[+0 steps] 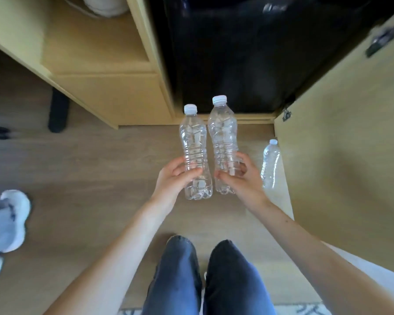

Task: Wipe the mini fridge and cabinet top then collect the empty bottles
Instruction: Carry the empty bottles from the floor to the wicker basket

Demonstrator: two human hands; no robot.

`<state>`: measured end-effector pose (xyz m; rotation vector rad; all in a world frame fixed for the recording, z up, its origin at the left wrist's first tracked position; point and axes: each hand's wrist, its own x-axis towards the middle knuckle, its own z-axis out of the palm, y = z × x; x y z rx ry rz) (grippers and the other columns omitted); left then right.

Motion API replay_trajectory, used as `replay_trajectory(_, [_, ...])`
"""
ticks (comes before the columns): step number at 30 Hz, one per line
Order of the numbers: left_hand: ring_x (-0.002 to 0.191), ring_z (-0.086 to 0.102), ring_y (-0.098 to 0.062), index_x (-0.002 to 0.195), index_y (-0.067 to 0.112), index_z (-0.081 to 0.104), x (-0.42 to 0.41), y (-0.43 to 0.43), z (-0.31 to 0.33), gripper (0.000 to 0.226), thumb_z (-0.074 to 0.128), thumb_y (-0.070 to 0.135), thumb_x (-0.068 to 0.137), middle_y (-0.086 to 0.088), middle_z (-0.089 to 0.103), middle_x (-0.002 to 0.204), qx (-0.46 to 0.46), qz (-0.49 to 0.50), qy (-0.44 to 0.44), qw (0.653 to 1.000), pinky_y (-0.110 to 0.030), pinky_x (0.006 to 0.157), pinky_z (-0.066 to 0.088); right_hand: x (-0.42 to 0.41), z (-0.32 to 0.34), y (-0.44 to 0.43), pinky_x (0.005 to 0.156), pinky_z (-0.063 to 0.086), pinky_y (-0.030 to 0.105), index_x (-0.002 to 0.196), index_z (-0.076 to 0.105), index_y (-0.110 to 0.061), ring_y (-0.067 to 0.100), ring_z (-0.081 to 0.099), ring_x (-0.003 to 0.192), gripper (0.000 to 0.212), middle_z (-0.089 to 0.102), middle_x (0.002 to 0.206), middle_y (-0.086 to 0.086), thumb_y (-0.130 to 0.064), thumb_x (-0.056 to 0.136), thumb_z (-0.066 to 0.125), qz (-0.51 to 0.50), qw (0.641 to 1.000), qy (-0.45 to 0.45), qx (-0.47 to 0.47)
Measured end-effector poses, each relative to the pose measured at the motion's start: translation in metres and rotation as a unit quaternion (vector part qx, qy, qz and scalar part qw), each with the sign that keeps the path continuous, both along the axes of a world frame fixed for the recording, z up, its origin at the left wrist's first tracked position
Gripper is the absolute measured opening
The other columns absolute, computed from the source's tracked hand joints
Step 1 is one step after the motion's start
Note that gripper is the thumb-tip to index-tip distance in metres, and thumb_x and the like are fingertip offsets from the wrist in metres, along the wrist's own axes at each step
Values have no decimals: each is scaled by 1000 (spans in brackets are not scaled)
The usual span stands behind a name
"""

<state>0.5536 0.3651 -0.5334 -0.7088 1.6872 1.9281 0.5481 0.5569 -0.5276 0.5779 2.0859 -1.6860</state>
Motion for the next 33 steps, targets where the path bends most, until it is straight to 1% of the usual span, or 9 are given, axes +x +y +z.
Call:
replay_trajectory(5, [100, 72, -14, 124, 16, 64, 17, 9, 195, 43, 77, 10, 83, -2, 75, 110, 17, 6, 9, 1000, -22, 80, 54, 15, 199, 15, 53, 46, 7, 124, 54, -14, -11, 62, 58, 55, 65, 81, -11, 0, 79, 81, -7, 1000, 21, -13])
replay_trajectory(13, [114, 67, -15, 133, 17, 58, 29, 19, 471, 63, 84, 22, 76, 2, 71, 121, 18, -9, 102, 995, -34, 97, 49, 43, 471, 39, 73, 58, 22, 129, 52, -9, 6, 72, 84, 58, 72, 97, -4, 7, 79, 78, -7, 993, 119, -23])
replay_trajectory(17, [113, 67, -15, 133, 19, 58, 21, 23, 566, 66, 83, 24, 72, 3, 70, 122, 14, -17, 187, 982, -40, 102, 49, 37, 563, 49, 79, 60, 30, 130, 53, -21, 15, 74, 91, 66, 72, 107, 3, -7, 75, 86, -19, 979, 202, -19])
replay_trajectory(19, [113, 67, -16, 129, 21, 60, 14, 26, 601, 60, 82, 21, 73, 2, 71, 120, 16, -29, 226, 974, -44, 105, 47, 34, 599, 56, 80, 59, 29, 130, 53, -24, 14, 73, 92, 67, 71, 108, 0, -11, 74, 87, -27, 969, 246, -12])
replay_trajectory(22, [118, 64, -15, 133, 22, 56, 4, 31, 640, 72, 87, 27, 68, 4, 69, 123, 22, -43, 277, 960, -46, 108, 44, 37, 641, 62, 73, 57, 21, 132, 50, -22, 11, 72, 93, 68, 71, 110, -4, -5, 76, 85, -52, 950, 308, -5])
replay_trajectory(27, [115, 65, -14, 123, 22, 61, -5, 50, 678, 65, 87, 21, 63, 7, 70, 121, 35, -96, 351, 931, -28, 92, 53, 60, 673, 67, 71, 54, 14, 138, 47, -26, 4, 66, 104, 73, 66, 120, -8, -6, 78, 83, -136, 923, 361, 0])
replay_trajectory(29, [113, 66, -12, 121, 24, 62, -6, 55, 685, 63, 86, 21, 63, 8, 71, 119, 42, -129, 363, 922, -26, 90, 52, 72, 670, 70, 80, 58, 24, 139, 48, -29, 10, 66, 107, 73, 66, 120, -8, -8, 78, 83, -185, 908, 375, 29])
replay_trajectory(31, [113, 65, -10, 121, 25, 62, -7, 60, 687, 66, 87, 30, 60, 9, 71, 120, 48, -170, 368, 913, -28, 93, 49, 88, 665, 72, 90, 59, 42, 141, 46, -35, 16, 67, 109, 80, 67, 121, -8, -21, 73, 86, -234, 896, 373, 61])
replay_trajectory(33, [114, 65, -10, 122, 23, 61, -10, 66, 687, 70, 86, 34, 57, 8, 70, 121, 57, -208, 373, 902, -28, 95, 49, 104, 660, 75, 87, 59, 49, 142, 44, -39, 18, 68, 107, 86, 67, 122, -7, -33, 67, 86, -284, 882, 368, 72])
